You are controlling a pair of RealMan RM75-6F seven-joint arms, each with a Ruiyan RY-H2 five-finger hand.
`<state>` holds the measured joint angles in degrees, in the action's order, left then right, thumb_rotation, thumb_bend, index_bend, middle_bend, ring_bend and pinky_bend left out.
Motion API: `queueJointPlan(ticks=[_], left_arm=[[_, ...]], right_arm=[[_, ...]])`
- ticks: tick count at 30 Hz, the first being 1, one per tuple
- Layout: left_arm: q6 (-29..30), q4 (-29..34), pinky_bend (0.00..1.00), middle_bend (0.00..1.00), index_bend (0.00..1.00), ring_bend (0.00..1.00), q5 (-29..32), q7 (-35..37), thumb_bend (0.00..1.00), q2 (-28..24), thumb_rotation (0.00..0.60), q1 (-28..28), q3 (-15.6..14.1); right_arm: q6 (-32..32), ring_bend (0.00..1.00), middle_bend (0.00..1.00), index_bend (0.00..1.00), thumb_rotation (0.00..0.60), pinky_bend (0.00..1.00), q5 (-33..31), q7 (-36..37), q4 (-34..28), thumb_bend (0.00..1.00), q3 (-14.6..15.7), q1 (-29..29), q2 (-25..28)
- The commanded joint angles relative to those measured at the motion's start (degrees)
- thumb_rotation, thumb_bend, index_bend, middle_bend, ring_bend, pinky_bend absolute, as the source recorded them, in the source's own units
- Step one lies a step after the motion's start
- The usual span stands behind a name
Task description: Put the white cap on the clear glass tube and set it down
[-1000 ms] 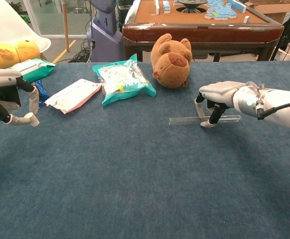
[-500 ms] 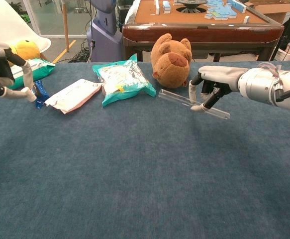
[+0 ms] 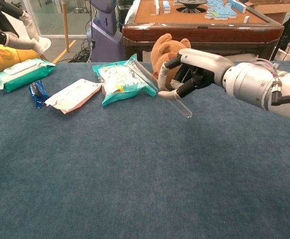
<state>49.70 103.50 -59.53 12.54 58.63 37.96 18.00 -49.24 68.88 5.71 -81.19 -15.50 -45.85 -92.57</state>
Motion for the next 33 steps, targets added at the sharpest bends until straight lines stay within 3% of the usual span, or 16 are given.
queueJointPlan(ticks=[1, 15, 33], left_arm=[[0.96, 1.05, 1.00, 1.00, 0.53, 1.00, 0.29, 0.28, 0.28, 0.52, 0.600, 0.23, 0.68], [4.39, 5.26, 1.00, 1.00, 0.53, 1.00, -0.04, -3.99, 0.28, 3.36, 0.600, 1.91, 0.84], [5.91, 5.99, 1.00, 1.00, 0.53, 1.00, -0.29, -9.16, 0.28, 7.41, 0.600, 4.25, -0.20]], right_arm=[[-1.77, 0.98, 0.91, 0.72, 0.600, 1.00, 1.74, 2.16, 1.86, 0.49, -0.46, -0.31, -2.81], [-1.64, 0.98, 0.91, 0.72, 0.600, 1.00, -1.03, 1.86, 4.42, 0.49, -3.23, -3.15, -8.20], [0.05, 0.98, 0.91, 0.72, 0.600, 1.00, -4.26, -0.36, 5.03, 0.49, -4.12, -5.03, -9.90]])
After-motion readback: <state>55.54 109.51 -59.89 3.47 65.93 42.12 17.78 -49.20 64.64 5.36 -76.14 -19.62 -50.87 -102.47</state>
